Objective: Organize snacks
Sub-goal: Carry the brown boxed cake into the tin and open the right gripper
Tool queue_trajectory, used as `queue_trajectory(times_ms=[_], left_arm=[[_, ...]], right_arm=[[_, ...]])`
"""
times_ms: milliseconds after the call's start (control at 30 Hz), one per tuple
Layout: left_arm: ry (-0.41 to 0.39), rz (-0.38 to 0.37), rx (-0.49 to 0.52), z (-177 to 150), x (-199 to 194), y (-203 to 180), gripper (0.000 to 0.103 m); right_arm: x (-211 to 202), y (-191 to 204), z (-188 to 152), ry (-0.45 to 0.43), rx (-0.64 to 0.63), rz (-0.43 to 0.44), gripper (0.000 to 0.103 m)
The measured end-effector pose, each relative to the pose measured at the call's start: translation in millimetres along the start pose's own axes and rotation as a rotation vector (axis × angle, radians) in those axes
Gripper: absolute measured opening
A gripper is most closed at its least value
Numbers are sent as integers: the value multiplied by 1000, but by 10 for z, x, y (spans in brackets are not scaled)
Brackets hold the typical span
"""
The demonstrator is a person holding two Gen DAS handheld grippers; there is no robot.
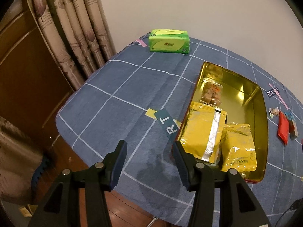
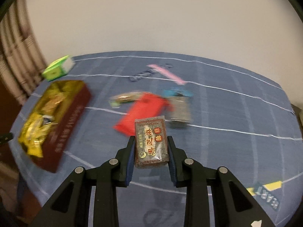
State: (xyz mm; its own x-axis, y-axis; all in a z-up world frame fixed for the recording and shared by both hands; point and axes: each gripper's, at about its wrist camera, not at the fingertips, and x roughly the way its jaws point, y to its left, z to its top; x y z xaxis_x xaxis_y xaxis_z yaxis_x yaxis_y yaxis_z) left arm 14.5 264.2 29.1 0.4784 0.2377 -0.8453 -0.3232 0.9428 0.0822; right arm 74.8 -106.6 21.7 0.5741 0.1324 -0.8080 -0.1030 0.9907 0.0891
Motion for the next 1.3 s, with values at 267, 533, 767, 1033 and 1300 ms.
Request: queue_trajectory(times_ms=[267, 533, 767, 1033, 1300], left_arm=[[3, 12, -49, -64, -44, 167, 51], [-8, 11, -69, -65, -85, 225, 51], [-1, 16, -105, -53, -77, 316, 51], [8, 9, -118, -45, -47, 337, 51], [8, 7, -121, -48, -39, 341, 51]], right_arm=[[70, 956, 132, 29, -137, 127, 28], [165, 1563, 229, 46, -219, 191, 28], [326, 1806, 197, 74, -262, 177, 28], [451, 1962, 134, 100, -300, 169, 28], [517, 2068, 105, 115, -309, 177, 28]])
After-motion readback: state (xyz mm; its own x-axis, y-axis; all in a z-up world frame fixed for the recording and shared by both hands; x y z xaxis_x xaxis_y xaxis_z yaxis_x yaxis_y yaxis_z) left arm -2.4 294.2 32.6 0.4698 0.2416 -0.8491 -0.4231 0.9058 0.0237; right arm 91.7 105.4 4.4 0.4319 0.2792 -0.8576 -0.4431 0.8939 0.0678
